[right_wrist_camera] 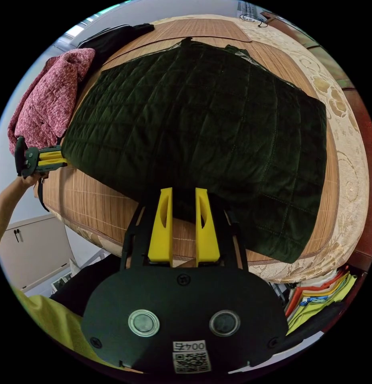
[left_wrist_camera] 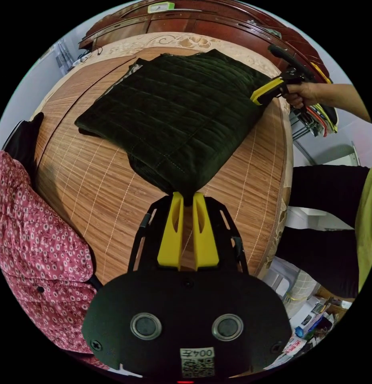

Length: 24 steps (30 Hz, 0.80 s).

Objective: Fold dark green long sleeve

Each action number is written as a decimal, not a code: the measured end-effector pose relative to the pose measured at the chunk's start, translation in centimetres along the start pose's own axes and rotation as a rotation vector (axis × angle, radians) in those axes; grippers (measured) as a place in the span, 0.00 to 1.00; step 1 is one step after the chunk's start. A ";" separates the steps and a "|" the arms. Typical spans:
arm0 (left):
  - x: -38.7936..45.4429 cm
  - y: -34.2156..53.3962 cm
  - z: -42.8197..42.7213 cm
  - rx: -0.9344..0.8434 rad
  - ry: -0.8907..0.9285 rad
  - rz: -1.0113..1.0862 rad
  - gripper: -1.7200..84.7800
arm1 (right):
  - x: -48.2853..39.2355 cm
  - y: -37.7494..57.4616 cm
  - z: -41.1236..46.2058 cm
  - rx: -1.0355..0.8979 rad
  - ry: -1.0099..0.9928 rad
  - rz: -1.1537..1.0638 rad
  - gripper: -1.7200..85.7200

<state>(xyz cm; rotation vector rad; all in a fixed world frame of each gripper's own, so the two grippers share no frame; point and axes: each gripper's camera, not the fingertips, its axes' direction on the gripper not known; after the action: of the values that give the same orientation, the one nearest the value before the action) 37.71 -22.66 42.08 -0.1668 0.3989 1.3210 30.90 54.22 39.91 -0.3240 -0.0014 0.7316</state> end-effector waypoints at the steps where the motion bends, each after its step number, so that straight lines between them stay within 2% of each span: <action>1: 0.1 0.2 0.1 0.009 -0.011 0.005 0.06 | 0.1 0.1 0.0 0.002 -0.003 0.000 0.12; 5: -0.3 0.4 -0.4 0.011 -0.006 -0.076 0.05 | 0.6 0.6 -0.3 0.010 -0.012 0.001 0.12; 7: -0.6 1.1 -0.6 -0.087 -0.016 -0.148 0.05 | 0.8 1.0 -0.4 0.022 -0.015 0.003 0.12; 9: -1.0 2.4 -1.9 -0.084 -0.001 -0.215 0.05 | 1.1 1.3 -0.6 0.031 -0.024 0.008 0.12; 13: -0.4 2.0 -7.9 0.129 0.063 -0.345 0.07 | 1.8 2.2 -1.0 0.059 -0.045 0.020 0.12; 16: 1.5 -2.3 -9.2 0.222 0.069 -0.319 0.11 | 2.4 2.9 -1.4 0.076 -0.069 0.032 0.12; 18: 2.2 -5.2 -7.8 0.189 0.084 -0.300 0.13 | 2.8 3.2 -1.7 0.081 -0.083 0.021 0.12; 22: 2.8 -8.6 -2.5 0.009 0.045 -0.264 0.15 | 4.3 4.9 -3.7 0.134 -0.151 -0.010 0.12; 24: 2.5 -9.1 -2.2 0.009 0.052 -0.286 0.15 | 5.5 6.7 -5.6 0.195 -0.145 -0.008 0.13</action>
<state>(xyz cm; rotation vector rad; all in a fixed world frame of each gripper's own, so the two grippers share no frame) 46.56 -23.38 38.13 -0.2414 0.4086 1.0347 31.25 60.94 32.06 -0.0840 -0.0682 0.7399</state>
